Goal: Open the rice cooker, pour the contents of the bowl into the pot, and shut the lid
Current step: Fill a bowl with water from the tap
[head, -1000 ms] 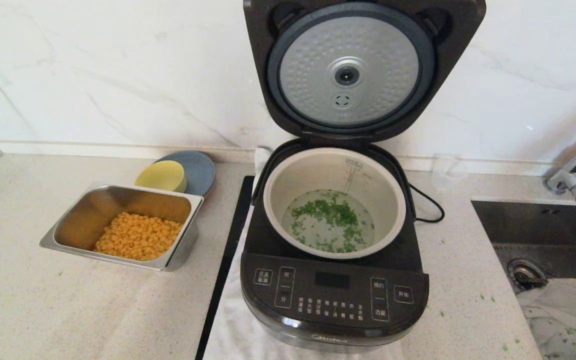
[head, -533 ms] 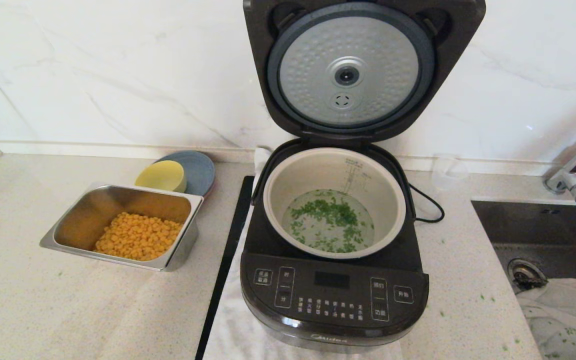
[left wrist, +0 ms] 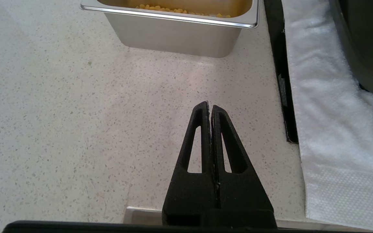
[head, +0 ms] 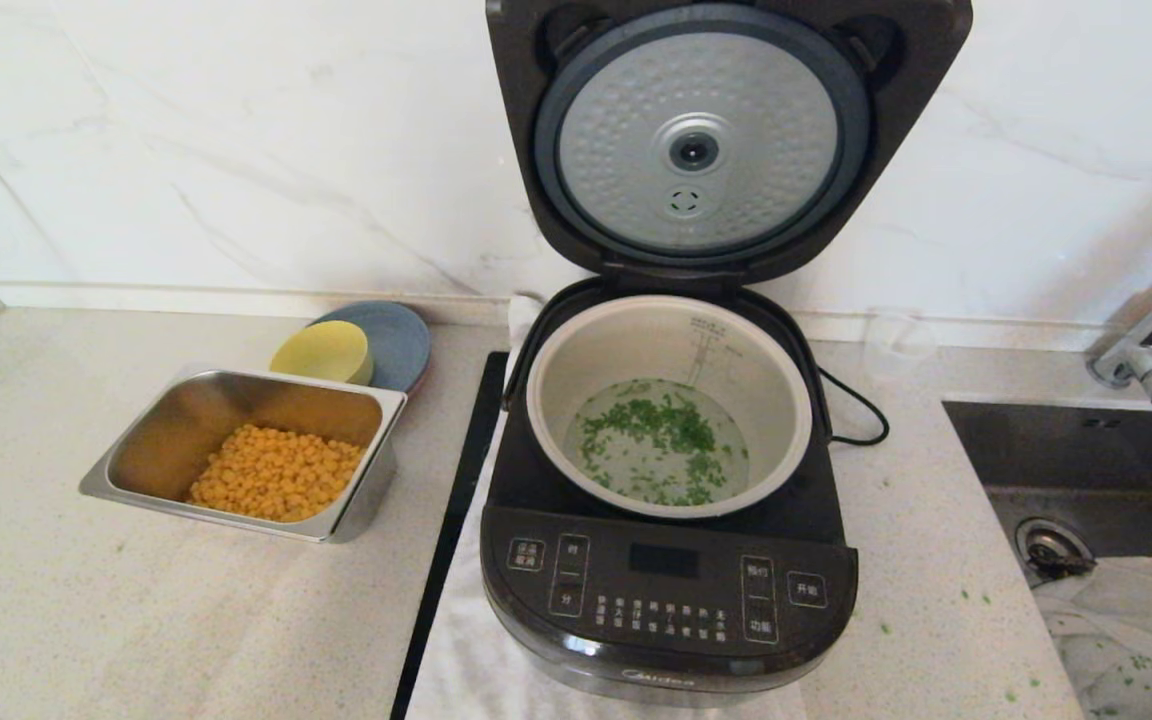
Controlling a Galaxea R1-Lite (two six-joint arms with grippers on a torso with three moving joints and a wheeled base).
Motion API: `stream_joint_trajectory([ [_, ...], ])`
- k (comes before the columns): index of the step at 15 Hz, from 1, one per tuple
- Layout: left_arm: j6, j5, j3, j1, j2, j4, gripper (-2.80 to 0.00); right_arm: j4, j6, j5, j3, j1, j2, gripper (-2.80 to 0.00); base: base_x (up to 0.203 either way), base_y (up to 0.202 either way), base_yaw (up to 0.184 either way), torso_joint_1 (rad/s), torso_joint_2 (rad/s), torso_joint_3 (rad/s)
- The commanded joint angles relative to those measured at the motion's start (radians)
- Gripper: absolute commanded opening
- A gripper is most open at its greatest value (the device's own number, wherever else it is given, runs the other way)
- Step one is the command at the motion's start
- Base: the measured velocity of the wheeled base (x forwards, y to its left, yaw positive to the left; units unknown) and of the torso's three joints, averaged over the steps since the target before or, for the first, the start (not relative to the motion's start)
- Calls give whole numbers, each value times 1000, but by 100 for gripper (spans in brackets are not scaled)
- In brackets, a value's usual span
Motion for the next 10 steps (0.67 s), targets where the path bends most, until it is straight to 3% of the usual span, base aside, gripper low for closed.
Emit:
stream_joint_trajectory([
  [1, 0, 0, 0, 0, 2, 0, -280, 4, -26, -9, 114, 64, -183, -280, 0, 0, 0, 0, 0, 0],
  [4, -1, 0, 0, 0, 0, 0, -280, 15, -51, -18, 241, 202, -377, -280, 0, 0, 0, 0, 0, 0],
  [8, 0, 0, 0, 0, 0, 0, -280, 127, -46, -82, 311, 515, -575, -280, 0, 0, 0, 0, 0, 0],
  [10, 0, 0, 0, 0, 1, 0, -280, 170, -4, -102, 315, 681, -637, -280, 0, 0, 0, 0, 0, 0],
])
